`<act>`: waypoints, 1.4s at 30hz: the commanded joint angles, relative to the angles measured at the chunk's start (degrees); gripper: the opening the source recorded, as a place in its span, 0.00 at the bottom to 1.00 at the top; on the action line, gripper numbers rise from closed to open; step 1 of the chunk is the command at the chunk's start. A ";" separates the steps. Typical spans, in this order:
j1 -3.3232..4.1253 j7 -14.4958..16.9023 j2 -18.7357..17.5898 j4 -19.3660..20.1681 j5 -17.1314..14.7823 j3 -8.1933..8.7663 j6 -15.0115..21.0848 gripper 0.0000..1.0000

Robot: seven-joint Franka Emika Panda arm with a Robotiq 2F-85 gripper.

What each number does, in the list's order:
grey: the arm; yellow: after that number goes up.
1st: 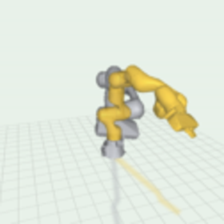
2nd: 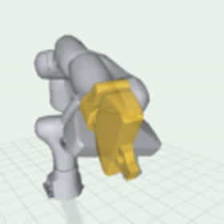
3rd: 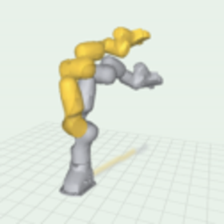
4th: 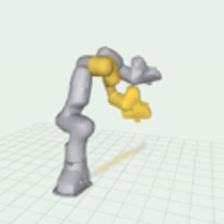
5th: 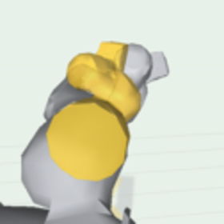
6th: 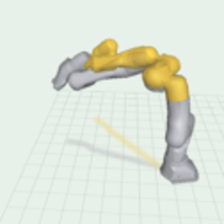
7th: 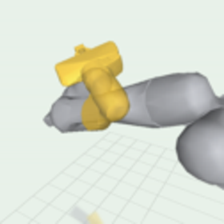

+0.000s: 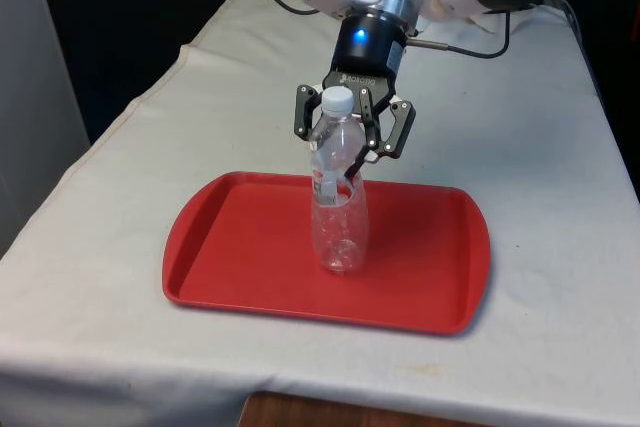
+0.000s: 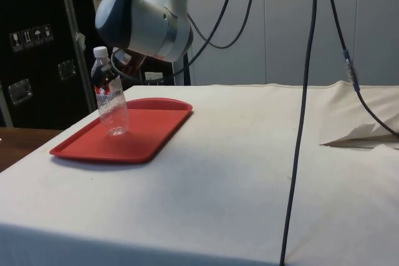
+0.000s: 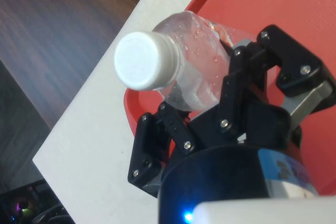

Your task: Place the bottle upright on the tray.

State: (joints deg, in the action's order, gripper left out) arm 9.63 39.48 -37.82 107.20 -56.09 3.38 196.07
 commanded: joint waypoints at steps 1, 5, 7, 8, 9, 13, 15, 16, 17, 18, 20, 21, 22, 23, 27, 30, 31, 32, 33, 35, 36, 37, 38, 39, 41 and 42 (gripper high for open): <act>-0.11 -0.06 0.00 -0.11 0.00 -0.11 0.00 0.33; 0.00 0.00 0.00 0.00 0.00 0.06 0.00 0.33; 0.00 -0.06 0.00 -0.06 0.00 0.00 0.00 0.33; 0.00 -0.06 0.00 -0.06 0.00 0.00 0.00 0.34; 0.00 -0.06 0.00 -0.06 0.00 0.00 0.00 0.36; 0.00 0.00 0.00 0.00 0.00 0.06 0.00 0.56; 0.00 0.00 0.00 0.00 -0.06 0.06 0.00 0.61; 0.00 0.00 0.00 0.00 -0.06 0.06 0.00 0.67; 0.00 0.00 0.00 0.00 -0.06 0.06 0.00 0.72; 0.00 0.00 0.00 0.00 -0.06 0.06 0.00 0.77; 0.00 0.00 0.00 0.00 -0.06 0.06 0.00 0.93; 0.00 0.00 0.00 0.00 -0.06 0.06 0.00 0.97; 0.00 0.00 0.00 0.00 0.00 0.06 0.00 1.00; 0.00 0.00 0.00 0.00 -0.06 0.06 0.00 1.00; 0.00 0.00 0.00 -0.06 0.00 0.06 0.00 1.00; 0.00 0.00 0.00 -0.06 0.00 0.06 0.06 1.00; 0.00 0.00 0.00 0.00 0.00 0.06 0.00 1.00; 0.00 0.00 0.00 -0.06 0.00 0.06 0.06 1.00; 0.00 0.00 -0.06 -0.06 0.00 0.06 0.00 1.00; 0.00 0.00 -0.06 -0.06 0.00 0.06 0.00 1.00; 0.00 0.00 -0.06 -0.06 0.00 0.06 0.00 1.00; 0.00 0.00 0.06 0.11 0.00 0.00 0.06 1.00; 0.00 0.00 0.06 0.11 0.00 0.00 0.06 1.00; 0.00 0.00 0.17 0.29 -0.06 -0.06 0.11 1.00; -0.06 0.00 0.34 0.57 -0.06 -0.11 0.17 1.00; -0.06 -0.06 0.52 0.80 -0.06 -0.23 0.23 1.00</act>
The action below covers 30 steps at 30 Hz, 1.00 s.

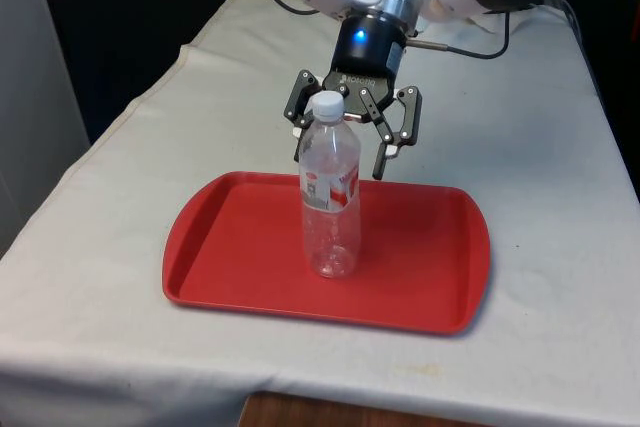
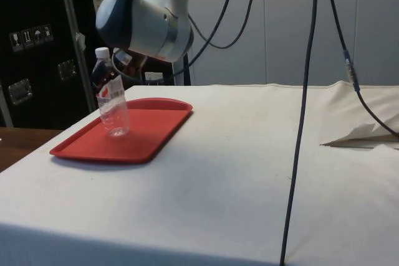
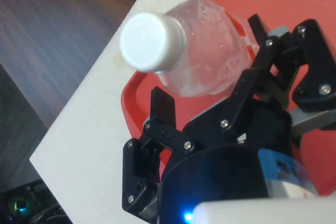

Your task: Place the bottle upright on the tray.

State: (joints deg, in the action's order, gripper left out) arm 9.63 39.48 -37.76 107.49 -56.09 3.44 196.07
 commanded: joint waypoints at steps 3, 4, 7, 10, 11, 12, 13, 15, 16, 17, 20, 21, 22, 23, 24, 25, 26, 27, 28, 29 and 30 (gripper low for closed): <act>-0.06 -0.06 1.03 1.43 -0.11 -0.40 0.46 1.00; -0.06 -0.11 1.38 2.06 -0.06 -0.46 0.57 1.00; 0.17 -0.11 1.43 2.58 -0.06 0.00 0.40 1.00; -0.06 -0.29 2.58 4.01 0.06 -0.52 0.80 1.00; -0.06 -0.23 2.69 4.30 0.06 -0.46 0.80 1.00; -0.06 -0.23 2.86 4.53 0.06 -0.46 0.86 1.00; -0.06 -0.23 3.04 4.81 0.06 -0.46 0.86 1.00; -0.06 -0.23 3.15 5.04 0.06 -0.46 0.86 1.00; -0.06 -0.23 3.32 5.33 0.06 -0.40 0.86 1.00; -0.11 -0.17 3.50 5.56 0.11 -0.34 0.86 1.00; -0.11 0.06 4.18 6.25 0.17 0.00 0.52 1.00; 0.17 -0.06 3.50 5.84 -0.06 0.29 0.69 1.00; -0.06 0.23 4.47 6.42 0.17 0.06 0.40 1.00; -0.06 0.40 4.70 6.59 0.17 0.11 0.29 1.00; 0.00 0.80 5.21 7.05 0.29 0.17 0.17 1.00; 0.06 1.15 5.44 7.28 0.34 0.23 0.17 1.00; 0.11 1.49 5.67 7.51 0.34 0.23 0.17 1.00; 0.11 1.89 5.84 7.73 0.34 0.23 0.17 1.00; 0.17 2.23 6.13 8.02 0.34 0.29 0.17 1.00; 0.23 2.01 5.61 7.62 -0.06 0.46 0.29 1.00; 0.23 2.64 6.36 8.25 0.29 0.29 0.23 1.00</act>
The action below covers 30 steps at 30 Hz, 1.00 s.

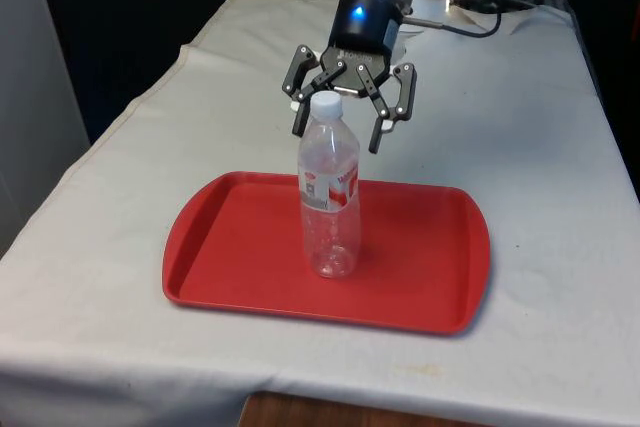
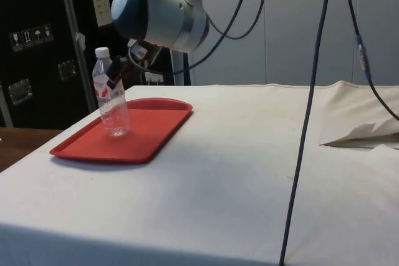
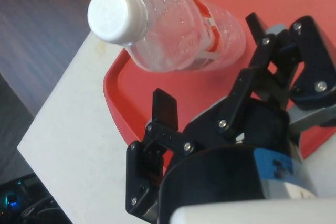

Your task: Place the bottle upright on the tray.

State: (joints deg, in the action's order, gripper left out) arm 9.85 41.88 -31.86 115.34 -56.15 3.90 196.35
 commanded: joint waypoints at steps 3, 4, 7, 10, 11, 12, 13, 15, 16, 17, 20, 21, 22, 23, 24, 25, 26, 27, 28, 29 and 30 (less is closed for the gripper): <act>0.11 1.78 1.38 1.38 0.29 -0.06 0.00 1.00; 0.17 2.18 1.60 1.60 0.29 -0.06 0.00 1.00; 0.17 2.69 1.55 1.49 0.06 0.00 0.00 1.00; 0.34 4.53 2.75 2.69 0.29 0.06 -0.11 1.00; 0.40 4.93 2.92 2.75 0.23 0.11 -0.11 1.00; 0.40 5.33 3.04 2.81 0.23 0.11 -0.17 1.00; 0.46 5.73 3.15 2.92 0.23 0.17 -0.23 1.00; 0.52 6.53 3.38 3.09 0.17 0.23 -0.29 1.00; 0.52 6.93 3.50 3.15 0.17 0.23 -0.34 1.00; 0.29 6.82 3.15 2.52 0.06 -0.06 -0.11 1.00; 0.63 8.65 3.95 3.38 0.11 0.29 -0.46 1.00; 0.63 9.05 4.07 3.44 0.11 0.29 -0.46 1.00; 0.63 9.45 4.13 3.50 0.11 0.29 -0.46 1.00; 0.69 9.80 4.24 3.55 0.11 0.29 -0.52 1.00; 0.69 10.26 4.41 3.67 0.11 0.34 -0.52 1.00; 0.74 11.06 4.64 3.90 0.11 0.34 -0.52 1.00; 0.74 11.46 4.76 3.95 0.11 0.34 -0.46 1.00; 0.46 11.00 4.41 3.32 0.06 -0.06 -0.29 1.00; 0.74 11.92 4.87 4.07 0.17 0.29 -0.46 1.00; 0.74 12.32 4.98 4.18 0.17 0.29 -0.46 1.00; 0.74 12.78 5.10 4.24 0.17 0.29 -0.40 1.00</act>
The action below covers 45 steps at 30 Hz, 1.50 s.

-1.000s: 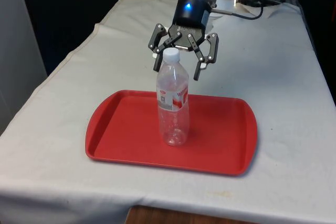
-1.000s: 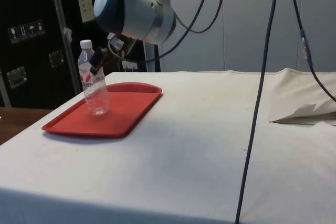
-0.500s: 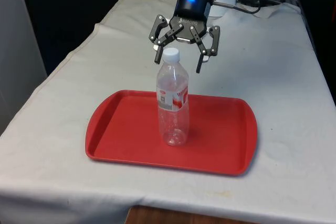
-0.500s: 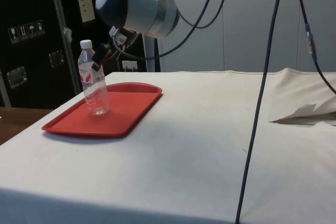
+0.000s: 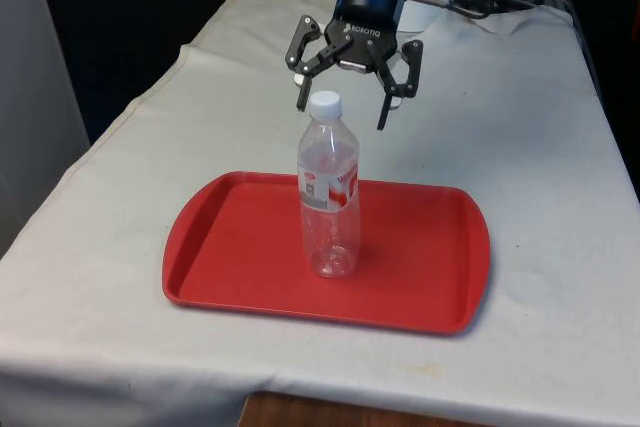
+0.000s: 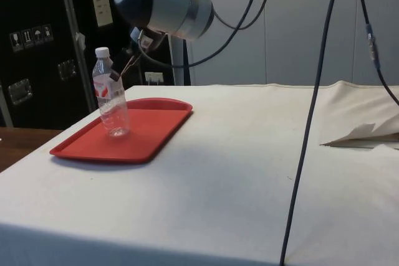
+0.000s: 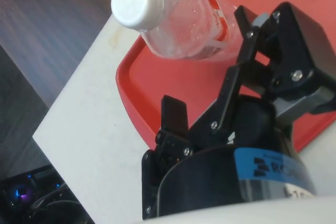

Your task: Place the bottle upright on the tray.

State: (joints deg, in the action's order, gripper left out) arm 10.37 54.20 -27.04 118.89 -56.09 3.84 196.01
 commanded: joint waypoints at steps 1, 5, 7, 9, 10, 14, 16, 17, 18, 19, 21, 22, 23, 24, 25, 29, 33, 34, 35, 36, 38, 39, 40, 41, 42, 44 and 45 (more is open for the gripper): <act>0.23 0.86 0.34 0.74 0.11 0.29 -0.06 1.00; 0.29 3.04 0.46 1.15 0.17 0.29 0.34 1.00; 0.06 3.21 0.23 0.57 0.00 0.00 0.11 1.00; 0.34 4.47 0.52 1.32 0.17 0.29 0.52 1.00; 0.34 5.04 0.46 1.38 0.17 0.34 0.52 1.00; 0.40 7.51 0.23 1.38 0.11 0.57 0.63 1.00; 0.40 8.48 0.11 1.32 0.11 0.74 0.63 1.00; 0.06 8.19 0.23 0.92 0.00 0.17 0.29 1.00; 0.40 8.94 0.06 1.26 0.11 0.80 0.63 1.00; 0.40 9.40 0.00 1.26 0.11 0.86 0.63 1.00; 0.46 10.03 0.00 1.20 0.00 0.97 0.69 1.00; 0.46 10.43 0.06 1.20 -0.11 0.97 0.80 1.00; 0.40 10.49 0.11 1.15 -0.11 0.92 0.74 1.00; 0.34 10.49 0.11 1.09 -0.11 0.80 0.69 1.00; 0.06 10.31 0.23 0.86 0.00 0.46 0.29 1.00; 0.17 10.37 0.17 0.97 -0.06 0.63 0.46 1.00; 0.17 10.37 0.17 0.97 -0.06 0.63 0.34 1.00; 0.06 10.31 0.23 0.86 0.00 0.46 0.23 1.00; 0.23 10.43 0.17 1.03 0.00 0.69 0.40 1.00; 0.29 10.60 0.11 1.03 0.06 0.86 0.57 1.00; 0.46 11.34 -0.11 1.09 0.06 1.09 1.20 1.00; 0.52 11.69 -0.17 1.09 0.00 1.15 1.43 1.00; 0.57 11.97 -0.23 1.09 0.00 1.20 1.66 1.00; 0.57 12.26 -0.34 1.09 -0.06 1.20 1.83 1.00; 0.57 12.55 -0.40 1.09 -0.06 1.26 1.95 1.00; 0.06 12.83 0.00 0.86 0.06 0.63 1.49 1.00; 0.57 13.41 -0.52 1.09 -0.11 1.38 2.35 1.00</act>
State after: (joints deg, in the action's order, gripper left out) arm 10.43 67.32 -27.10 119.75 -56.04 4.47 197.67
